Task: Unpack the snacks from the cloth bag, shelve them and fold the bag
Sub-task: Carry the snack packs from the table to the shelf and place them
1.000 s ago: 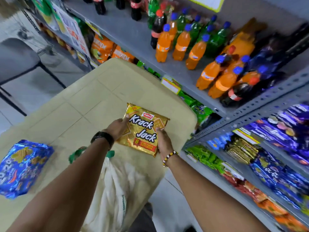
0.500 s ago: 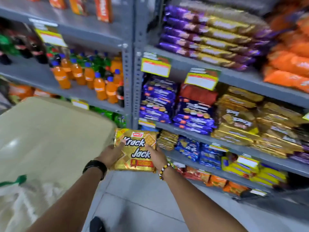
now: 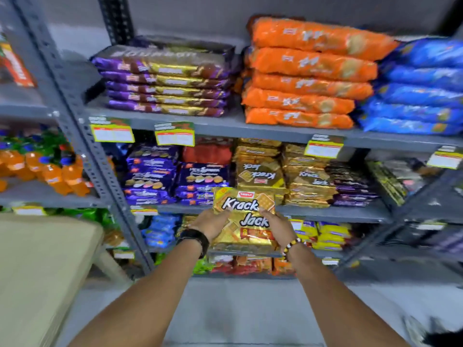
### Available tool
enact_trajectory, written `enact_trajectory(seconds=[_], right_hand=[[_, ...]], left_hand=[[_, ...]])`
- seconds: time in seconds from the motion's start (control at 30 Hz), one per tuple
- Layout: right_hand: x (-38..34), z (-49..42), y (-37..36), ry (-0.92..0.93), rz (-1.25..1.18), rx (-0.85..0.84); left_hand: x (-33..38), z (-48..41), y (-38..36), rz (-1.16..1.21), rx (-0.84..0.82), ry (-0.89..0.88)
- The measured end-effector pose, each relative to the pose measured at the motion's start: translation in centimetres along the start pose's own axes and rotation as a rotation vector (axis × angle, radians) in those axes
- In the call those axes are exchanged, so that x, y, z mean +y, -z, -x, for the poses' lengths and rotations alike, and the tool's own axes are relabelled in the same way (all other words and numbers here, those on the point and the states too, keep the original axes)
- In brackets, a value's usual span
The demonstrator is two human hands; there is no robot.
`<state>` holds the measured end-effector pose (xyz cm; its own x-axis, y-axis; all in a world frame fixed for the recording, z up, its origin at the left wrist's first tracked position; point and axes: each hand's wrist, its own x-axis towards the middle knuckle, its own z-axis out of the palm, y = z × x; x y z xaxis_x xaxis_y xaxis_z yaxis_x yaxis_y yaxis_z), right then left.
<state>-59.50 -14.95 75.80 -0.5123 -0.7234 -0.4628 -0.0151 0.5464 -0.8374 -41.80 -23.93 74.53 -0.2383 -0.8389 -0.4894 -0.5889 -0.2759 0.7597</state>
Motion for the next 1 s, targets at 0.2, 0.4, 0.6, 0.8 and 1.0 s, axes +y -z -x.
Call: enact_trajectory(seconds=[0.2, 0.4, 0.6, 0.8, 1.0], right_hand=[[-4.4, -4.2, 6.0, 0.04, -0.009, 0.078], [-9.0, -9.6, 6.7, 0.052, 0.073, 0.138], [-11.6, -14.0, 5.4, 0.017, 0.098, 0.121], [-13.4, -17.6, 5.4, 0.083, -0.025, 0.093], [-12.9, -20.0, 5.8, 0.149, 0.019, 0.122]], left_hand=[[8.3, -2.9, -2.5, -0.026, -0.018, -0.097], [12.4, -8.5, -2.2, -0.001, 0.055, -0.101], [14.5, -13.6, -0.6, 0.069, 0.069, -0.099], [16.2, -15.8, -0.5, 0.086, 0.057, -0.027], [15.9, -18.0, -1.7, 0.102, 0.065, -0.019]])
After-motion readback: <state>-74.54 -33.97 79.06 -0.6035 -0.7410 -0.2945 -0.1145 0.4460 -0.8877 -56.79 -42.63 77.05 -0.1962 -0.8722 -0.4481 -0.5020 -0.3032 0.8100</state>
